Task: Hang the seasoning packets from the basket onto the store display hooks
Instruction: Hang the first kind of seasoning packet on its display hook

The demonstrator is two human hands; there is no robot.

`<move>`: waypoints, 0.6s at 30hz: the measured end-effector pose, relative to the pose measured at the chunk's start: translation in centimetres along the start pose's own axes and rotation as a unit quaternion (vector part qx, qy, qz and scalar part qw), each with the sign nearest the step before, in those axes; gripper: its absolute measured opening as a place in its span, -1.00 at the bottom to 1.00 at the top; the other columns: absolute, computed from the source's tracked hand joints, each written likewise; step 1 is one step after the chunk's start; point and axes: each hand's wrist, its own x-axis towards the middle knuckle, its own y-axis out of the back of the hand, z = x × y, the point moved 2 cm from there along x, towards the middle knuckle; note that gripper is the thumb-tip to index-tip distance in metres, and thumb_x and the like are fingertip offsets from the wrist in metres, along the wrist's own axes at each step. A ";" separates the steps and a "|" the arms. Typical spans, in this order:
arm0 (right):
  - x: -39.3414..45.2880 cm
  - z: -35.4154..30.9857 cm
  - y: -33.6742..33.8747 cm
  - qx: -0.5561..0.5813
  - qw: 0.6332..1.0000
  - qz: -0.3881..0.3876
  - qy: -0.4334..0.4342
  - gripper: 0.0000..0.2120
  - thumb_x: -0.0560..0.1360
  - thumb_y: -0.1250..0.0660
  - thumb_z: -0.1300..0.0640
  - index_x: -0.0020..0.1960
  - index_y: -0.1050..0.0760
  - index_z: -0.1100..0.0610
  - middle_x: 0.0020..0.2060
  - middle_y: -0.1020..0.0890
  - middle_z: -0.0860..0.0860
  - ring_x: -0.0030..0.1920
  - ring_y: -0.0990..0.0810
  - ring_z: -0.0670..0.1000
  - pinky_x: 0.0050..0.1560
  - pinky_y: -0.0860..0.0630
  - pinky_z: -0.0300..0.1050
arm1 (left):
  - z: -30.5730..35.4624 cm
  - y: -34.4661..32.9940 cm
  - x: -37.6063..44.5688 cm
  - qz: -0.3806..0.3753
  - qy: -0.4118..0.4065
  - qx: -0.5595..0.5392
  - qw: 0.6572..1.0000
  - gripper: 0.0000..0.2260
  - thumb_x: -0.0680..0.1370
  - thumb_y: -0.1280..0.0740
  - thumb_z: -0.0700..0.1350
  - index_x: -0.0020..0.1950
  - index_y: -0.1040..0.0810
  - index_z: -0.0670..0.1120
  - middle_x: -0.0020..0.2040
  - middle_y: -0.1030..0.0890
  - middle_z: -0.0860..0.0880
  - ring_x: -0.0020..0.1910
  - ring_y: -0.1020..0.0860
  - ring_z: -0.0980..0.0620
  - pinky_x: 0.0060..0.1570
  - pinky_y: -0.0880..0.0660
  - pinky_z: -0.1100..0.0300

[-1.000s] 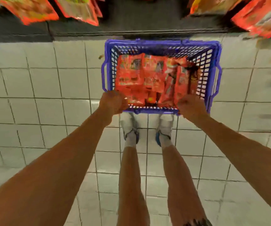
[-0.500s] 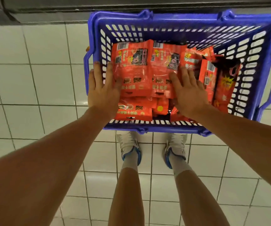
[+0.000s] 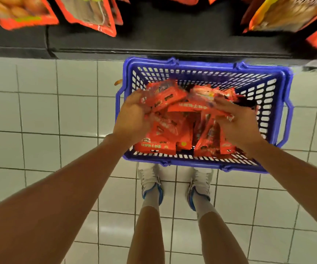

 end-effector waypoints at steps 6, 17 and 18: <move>-2.3 -5.7 6.9 0.200 0.972 0.077 -0.095 -0.79 0.59 -0.35 0.18 -0.22 -0.58 0.02 -0.41 -0.58 -0.23 -0.37 -0.48 -0.30 -0.27 -0.46 -0.31 | 5.0 7.9 -1.4 0.035 0.130 -0.228 0.964 -0.82 0.53 -0.41 -0.14 -0.24 -0.48 0.00 -0.31 -0.58 0.05 -0.31 -0.53 0.07 -0.23 -0.52 0.15; -8.1 -26.4 26.3 0.375 0.914 0.144 -0.056 -0.95 0.42 -0.46 -0.09 -0.16 -0.70 -0.15 -0.19 -0.75 -0.09 -0.15 -0.71 -0.03 -0.09 -0.65 0.03 | 21.1 30.5 -9.9 0.183 0.139 -0.522 0.821 -0.94 0.50 -0.45 -0.08 -0.13 -0.71 -0.04 -0.12 -0.75 -0.03 -0.14 -0.72 0.02 -0.15 -0.62 0.15; -8.8 -28.7 28.3 0.364 0.920 0.142 -0.039 -0.90 0.39 -0.49 -0.13 -0.17 -0.70 -0.13 -0.20 -0.75 -0.08 -0.15 -0.69 0.00 -0.05 -0.65 0.09 | 22.8 33.0 -10.7 0.195 0.129 -0.518 0.823 -0.92 0.50 -0.44 -0.07 -0.16 -0.72 -0.01 -0.13 -0.75 -0.01 -0.15 -0.71 0.05 -0.17 -0.62 0.17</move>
